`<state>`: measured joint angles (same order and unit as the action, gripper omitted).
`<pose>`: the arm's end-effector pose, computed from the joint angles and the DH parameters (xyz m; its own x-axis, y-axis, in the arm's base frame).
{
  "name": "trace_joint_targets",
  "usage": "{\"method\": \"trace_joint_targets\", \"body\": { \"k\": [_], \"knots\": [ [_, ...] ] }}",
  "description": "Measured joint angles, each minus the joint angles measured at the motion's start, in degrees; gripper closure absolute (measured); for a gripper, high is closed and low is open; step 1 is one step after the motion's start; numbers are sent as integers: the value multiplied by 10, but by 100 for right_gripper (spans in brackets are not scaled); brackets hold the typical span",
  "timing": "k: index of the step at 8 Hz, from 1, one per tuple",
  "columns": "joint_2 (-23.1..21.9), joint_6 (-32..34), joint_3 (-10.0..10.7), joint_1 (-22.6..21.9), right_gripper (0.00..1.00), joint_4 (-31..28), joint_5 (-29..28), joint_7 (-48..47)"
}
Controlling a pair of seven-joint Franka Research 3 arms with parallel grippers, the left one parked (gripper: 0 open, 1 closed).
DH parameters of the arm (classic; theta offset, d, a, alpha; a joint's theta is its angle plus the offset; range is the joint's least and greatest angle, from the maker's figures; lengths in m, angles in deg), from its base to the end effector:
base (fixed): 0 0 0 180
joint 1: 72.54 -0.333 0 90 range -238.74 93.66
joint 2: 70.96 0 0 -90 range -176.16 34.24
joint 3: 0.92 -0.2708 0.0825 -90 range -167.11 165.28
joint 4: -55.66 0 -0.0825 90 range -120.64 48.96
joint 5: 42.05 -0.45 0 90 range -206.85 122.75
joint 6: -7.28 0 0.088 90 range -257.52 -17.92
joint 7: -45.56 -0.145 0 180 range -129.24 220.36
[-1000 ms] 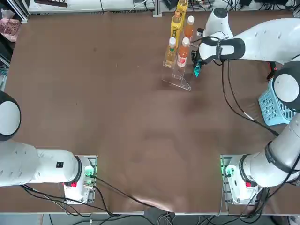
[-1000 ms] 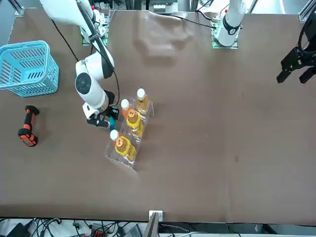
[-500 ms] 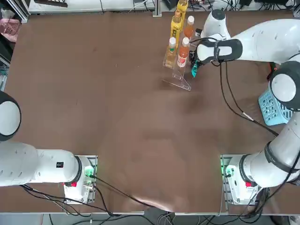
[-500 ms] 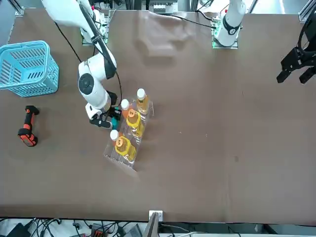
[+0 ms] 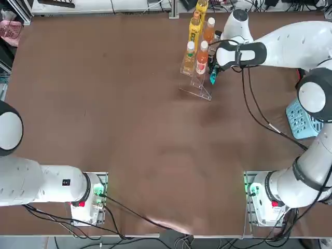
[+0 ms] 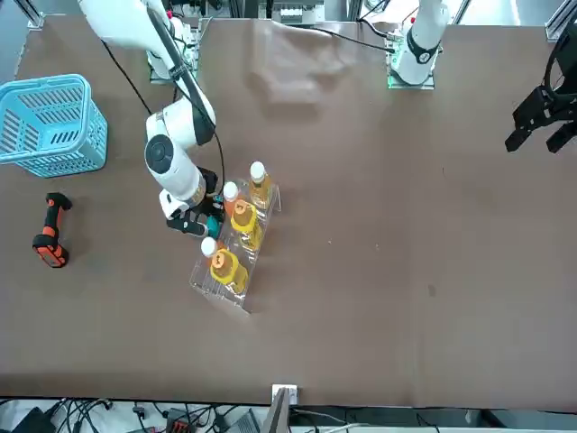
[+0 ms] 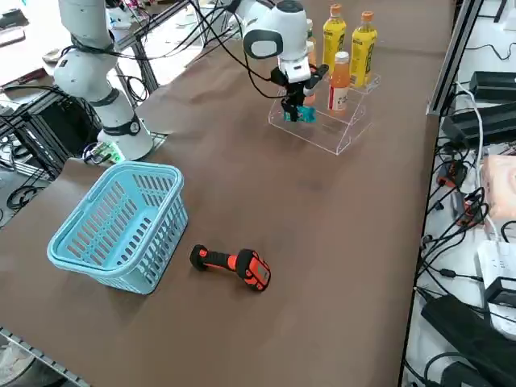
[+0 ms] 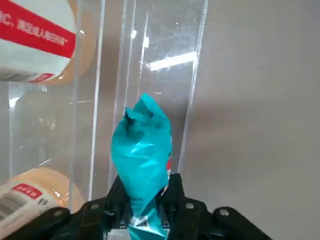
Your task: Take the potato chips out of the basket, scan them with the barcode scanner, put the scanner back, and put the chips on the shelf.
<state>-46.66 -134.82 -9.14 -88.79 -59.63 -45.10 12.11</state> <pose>0.5769 0.2688 0.1186 0.9777 -0.2096 -0.0144 -0.2100 -0.9723 -0.1023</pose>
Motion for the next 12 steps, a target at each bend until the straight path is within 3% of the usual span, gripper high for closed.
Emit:
{"method": "trace_joint_targets", "body": {
  "k": [2,3,7,12],
  "knots": [
    [2,0,0,-1,72,2,0,-5],
    [3,0,0,-2,62,2,0,-6],
    [7,0,0,-3,49,2,0,-7],
    [7,0,1,-3,40,2,0,-7]
  ]
}}
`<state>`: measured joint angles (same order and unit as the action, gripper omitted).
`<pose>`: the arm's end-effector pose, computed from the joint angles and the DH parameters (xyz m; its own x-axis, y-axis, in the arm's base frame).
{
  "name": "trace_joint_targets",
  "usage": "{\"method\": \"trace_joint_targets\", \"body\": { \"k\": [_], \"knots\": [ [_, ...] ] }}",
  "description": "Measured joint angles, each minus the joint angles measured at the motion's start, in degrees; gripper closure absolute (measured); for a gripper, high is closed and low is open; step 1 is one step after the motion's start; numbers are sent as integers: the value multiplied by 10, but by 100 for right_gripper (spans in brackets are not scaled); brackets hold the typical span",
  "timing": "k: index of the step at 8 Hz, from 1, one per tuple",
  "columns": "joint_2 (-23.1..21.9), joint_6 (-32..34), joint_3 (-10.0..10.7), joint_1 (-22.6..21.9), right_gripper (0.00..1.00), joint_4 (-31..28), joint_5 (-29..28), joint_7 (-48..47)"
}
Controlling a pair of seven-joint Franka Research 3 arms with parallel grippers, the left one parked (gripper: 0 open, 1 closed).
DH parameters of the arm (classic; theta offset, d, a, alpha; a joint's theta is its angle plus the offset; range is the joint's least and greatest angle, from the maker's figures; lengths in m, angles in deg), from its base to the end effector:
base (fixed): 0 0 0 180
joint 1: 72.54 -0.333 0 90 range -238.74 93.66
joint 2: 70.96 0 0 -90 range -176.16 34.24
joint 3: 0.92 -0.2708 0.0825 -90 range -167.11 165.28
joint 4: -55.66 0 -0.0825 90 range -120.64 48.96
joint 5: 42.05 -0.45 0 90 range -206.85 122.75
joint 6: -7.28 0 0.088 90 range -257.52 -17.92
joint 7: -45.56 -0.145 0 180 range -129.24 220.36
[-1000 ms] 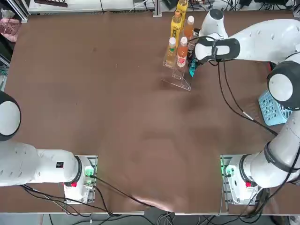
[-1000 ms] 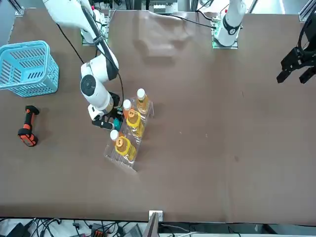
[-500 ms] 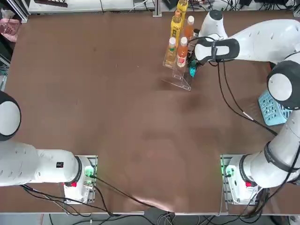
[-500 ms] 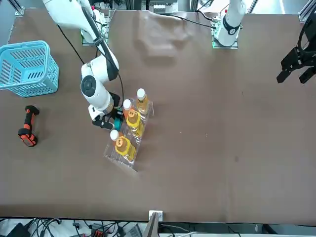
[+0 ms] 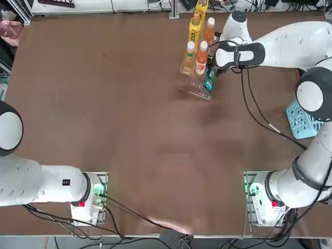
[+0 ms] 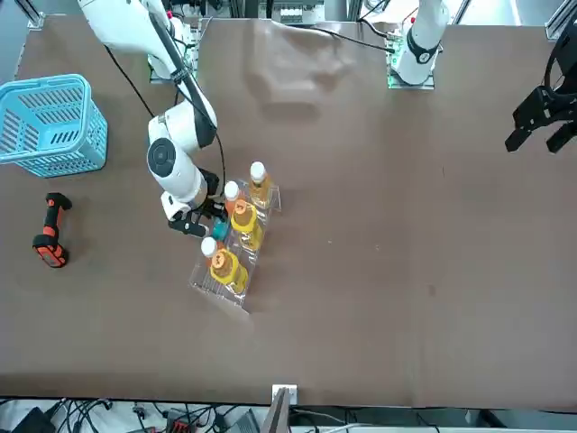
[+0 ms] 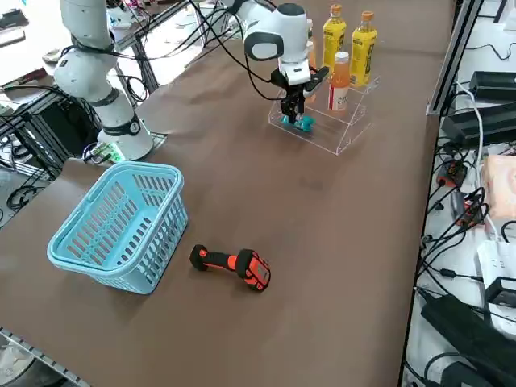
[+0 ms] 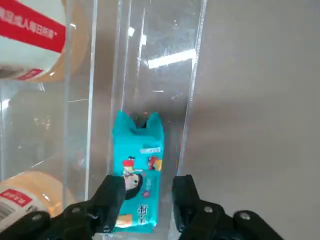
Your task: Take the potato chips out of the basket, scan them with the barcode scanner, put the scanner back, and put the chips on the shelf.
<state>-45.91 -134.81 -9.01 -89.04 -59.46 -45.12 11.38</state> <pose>0.5748 0.2696 0.1116 0.9751 -0.2202 -0.0246 -0.2216 -0.9703 -0.0968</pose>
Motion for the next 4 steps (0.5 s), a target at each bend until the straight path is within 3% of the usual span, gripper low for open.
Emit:
{"method": "trace_joint_targets", "body": {
  "k": [1,2,3,4],
  "knots": [
    [0,0,1,0,38,1,0,0],
    [0,0,2,0,27,2,0,0],
    [0,1,5,0,7,3,0,1],
    [0,1,8,2,0,5,0,2]
  ]
}}
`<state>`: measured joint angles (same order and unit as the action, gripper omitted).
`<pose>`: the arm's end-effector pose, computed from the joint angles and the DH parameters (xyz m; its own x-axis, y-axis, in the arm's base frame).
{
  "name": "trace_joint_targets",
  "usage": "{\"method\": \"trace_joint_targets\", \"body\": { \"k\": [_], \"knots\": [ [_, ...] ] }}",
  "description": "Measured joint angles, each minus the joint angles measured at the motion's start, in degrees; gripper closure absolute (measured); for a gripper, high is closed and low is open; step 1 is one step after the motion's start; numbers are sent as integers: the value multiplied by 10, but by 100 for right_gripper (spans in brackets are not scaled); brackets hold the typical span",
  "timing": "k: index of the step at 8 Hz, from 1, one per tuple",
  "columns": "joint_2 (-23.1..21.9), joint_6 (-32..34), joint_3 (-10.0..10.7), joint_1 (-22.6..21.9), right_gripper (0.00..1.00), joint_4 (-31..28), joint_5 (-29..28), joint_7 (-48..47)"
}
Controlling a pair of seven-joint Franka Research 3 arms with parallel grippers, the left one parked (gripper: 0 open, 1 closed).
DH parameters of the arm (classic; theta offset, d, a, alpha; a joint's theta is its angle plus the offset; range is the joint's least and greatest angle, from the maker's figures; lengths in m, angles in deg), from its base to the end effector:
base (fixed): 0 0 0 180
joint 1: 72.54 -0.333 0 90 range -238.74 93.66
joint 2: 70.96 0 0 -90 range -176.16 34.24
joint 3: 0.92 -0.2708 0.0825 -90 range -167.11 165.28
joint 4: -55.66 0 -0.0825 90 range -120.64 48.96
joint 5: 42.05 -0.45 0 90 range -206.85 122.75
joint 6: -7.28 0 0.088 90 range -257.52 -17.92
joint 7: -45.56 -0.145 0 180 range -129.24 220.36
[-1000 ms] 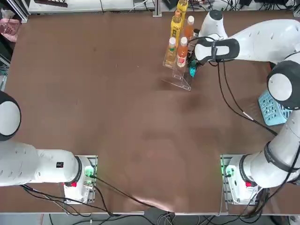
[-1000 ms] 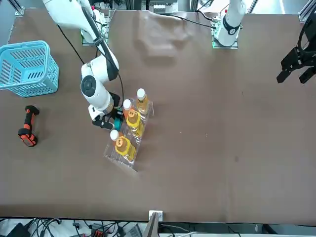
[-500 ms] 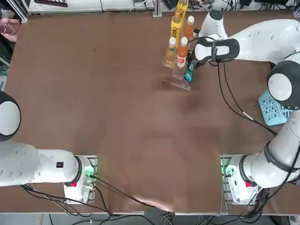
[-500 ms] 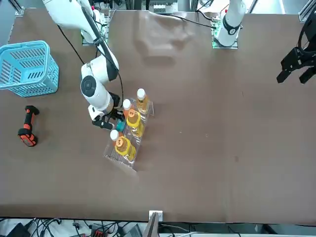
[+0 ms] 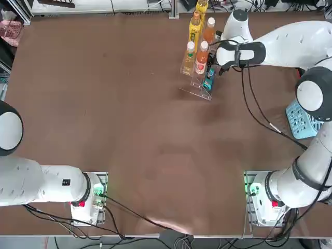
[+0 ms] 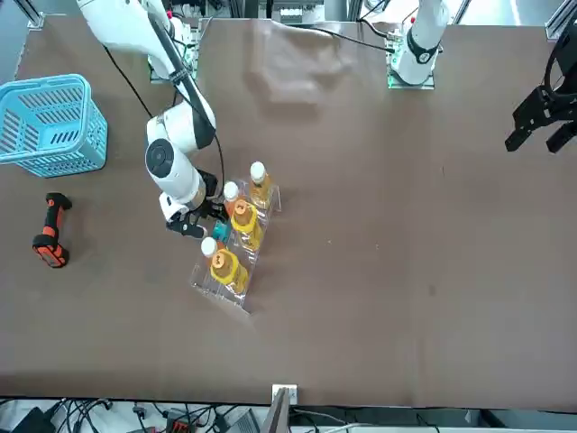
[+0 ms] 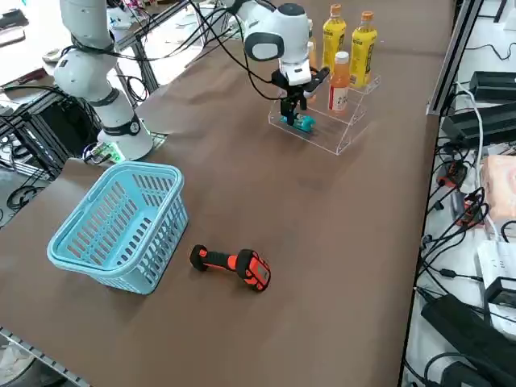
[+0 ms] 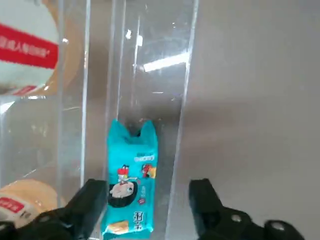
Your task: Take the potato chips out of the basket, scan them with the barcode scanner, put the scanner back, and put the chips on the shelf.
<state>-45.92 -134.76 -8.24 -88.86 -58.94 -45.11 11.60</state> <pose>0.5828 0.2608 0.1152 0.9727 -0.2318 -0.0147 -0.2321 -0.9679 -0.0968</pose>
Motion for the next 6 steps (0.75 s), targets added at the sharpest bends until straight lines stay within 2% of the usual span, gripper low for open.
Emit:
{"method": "trace_joint_targets", "body": {
  "k": [3,4,6],
  "knots": [
    [-6,6,1,5,0,8,0,11],
    [-15,24,1,17,0,10,0,34],
    [-49,77,4,69,0,10,0,108]
  ]
}}
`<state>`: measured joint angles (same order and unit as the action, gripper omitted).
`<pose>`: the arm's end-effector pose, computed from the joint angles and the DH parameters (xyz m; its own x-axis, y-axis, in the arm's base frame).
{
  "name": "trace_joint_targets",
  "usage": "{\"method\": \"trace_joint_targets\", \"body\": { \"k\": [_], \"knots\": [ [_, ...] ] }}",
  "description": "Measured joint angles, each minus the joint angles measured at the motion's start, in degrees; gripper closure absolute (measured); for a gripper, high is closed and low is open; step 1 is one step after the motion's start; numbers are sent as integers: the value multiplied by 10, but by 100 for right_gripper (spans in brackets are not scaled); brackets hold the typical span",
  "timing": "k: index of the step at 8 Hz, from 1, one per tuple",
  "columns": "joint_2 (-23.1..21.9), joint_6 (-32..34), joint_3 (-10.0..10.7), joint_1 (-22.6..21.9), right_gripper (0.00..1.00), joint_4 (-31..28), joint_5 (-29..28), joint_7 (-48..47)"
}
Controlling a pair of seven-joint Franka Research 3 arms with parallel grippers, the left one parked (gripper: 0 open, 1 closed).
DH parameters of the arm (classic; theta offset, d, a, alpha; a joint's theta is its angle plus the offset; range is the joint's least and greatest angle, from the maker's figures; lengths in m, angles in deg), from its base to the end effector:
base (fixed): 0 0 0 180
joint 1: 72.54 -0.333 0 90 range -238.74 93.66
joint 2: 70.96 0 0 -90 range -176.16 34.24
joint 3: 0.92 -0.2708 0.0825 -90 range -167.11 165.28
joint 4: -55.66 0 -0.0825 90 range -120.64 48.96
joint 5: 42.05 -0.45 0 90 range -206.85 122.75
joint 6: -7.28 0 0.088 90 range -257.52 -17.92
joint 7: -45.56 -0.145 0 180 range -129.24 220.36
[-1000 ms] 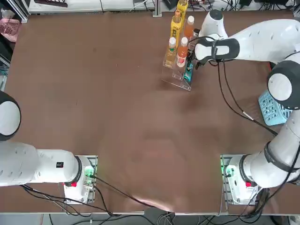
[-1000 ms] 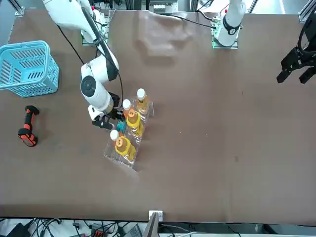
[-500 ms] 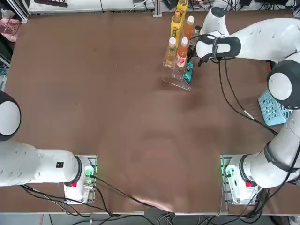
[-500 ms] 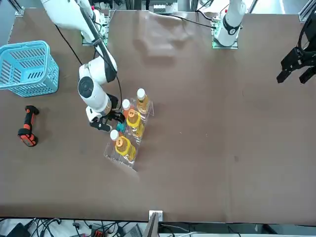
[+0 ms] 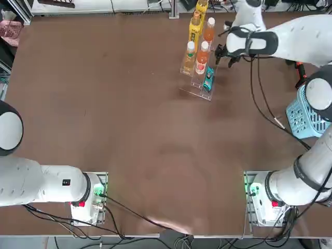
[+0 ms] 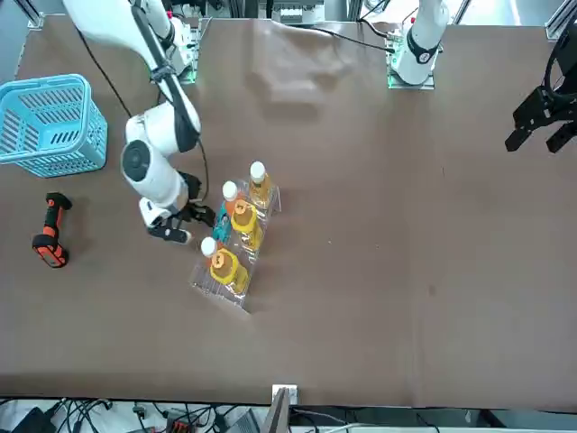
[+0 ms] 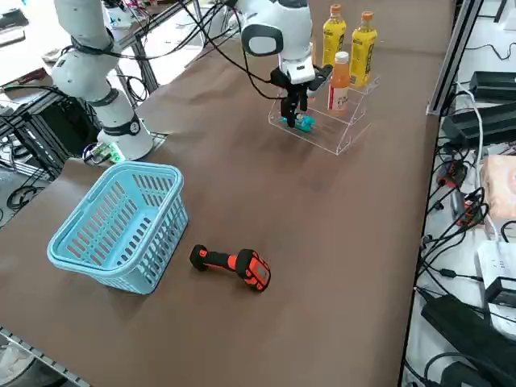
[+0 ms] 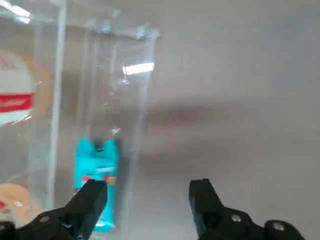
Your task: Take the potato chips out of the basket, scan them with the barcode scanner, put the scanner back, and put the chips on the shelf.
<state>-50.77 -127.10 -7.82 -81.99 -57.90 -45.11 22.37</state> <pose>0.6158 0.1854 0.1649 0.9865 -0.1625 -0.0213 -0.1637 -0.9834 -0.0779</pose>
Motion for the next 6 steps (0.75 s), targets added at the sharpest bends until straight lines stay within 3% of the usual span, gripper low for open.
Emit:
{"method": "trace_joint_targets", "body": {
  "k": [4,6],
  "knots": [
    [-100,126,3,137,0,9,0,172],
    [-139,218,4,183,0,59,0,213]
  ]
}}
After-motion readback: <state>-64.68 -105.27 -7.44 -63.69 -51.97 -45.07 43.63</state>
